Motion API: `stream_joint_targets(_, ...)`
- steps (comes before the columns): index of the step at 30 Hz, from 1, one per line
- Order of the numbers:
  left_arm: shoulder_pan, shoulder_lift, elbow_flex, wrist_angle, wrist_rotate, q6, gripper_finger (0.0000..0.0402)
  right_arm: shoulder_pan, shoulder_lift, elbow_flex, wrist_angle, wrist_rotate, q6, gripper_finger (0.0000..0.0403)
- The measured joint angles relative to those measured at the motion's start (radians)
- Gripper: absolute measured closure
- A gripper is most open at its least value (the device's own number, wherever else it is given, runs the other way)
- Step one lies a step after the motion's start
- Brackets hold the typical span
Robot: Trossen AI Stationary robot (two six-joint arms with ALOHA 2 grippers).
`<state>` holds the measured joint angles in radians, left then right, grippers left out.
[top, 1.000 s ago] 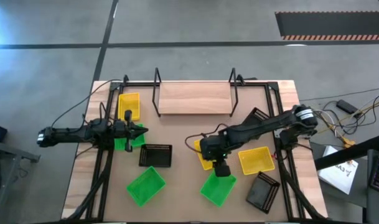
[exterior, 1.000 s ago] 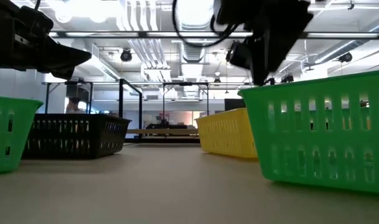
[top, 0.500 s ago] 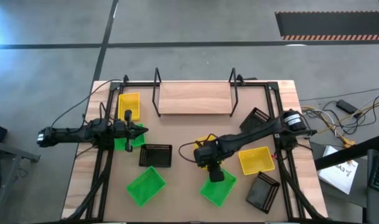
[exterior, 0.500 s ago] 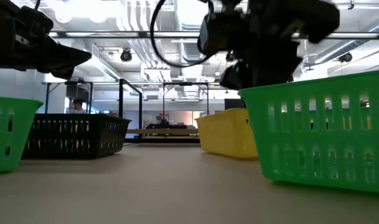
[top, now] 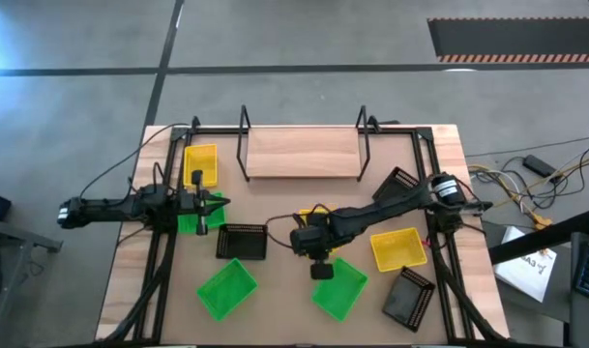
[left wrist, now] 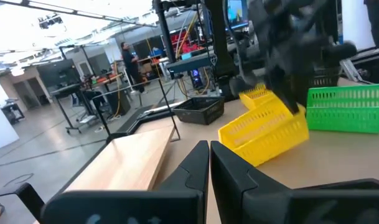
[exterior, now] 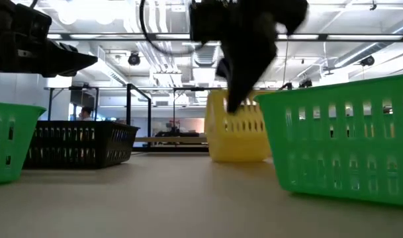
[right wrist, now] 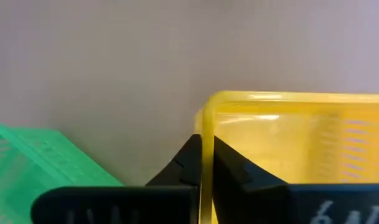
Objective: Stack baskets on shelf by color
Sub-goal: Put the middle yellow basket on the shelf
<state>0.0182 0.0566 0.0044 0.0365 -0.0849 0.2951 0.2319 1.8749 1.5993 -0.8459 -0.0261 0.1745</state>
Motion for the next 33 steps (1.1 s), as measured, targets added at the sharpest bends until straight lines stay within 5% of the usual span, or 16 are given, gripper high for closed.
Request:
stream_joint_targets(14, 0.0, 0.0, 0.0, 0.008, 0.001, 0.0, 0.0402, -0.276, -0.017, 0.366, -0.293, 0.105, -0.259, 0.0394)
stream_joint_targets(22, 0.0, 0.0, 0.0, 0.008, 0.001, -0.002, 0.0402, -0.517, -0.013, 0.252, -0.268, 0.15, -0.441, 0.0394)
stream_joint_targets(33, 0.0, 0.0, 0.0, 0.008, 0.002, -0.004, 0.0402, -0.607, -0.012, 0.034, -0.189, 0.158, -0.552, 0.0394)
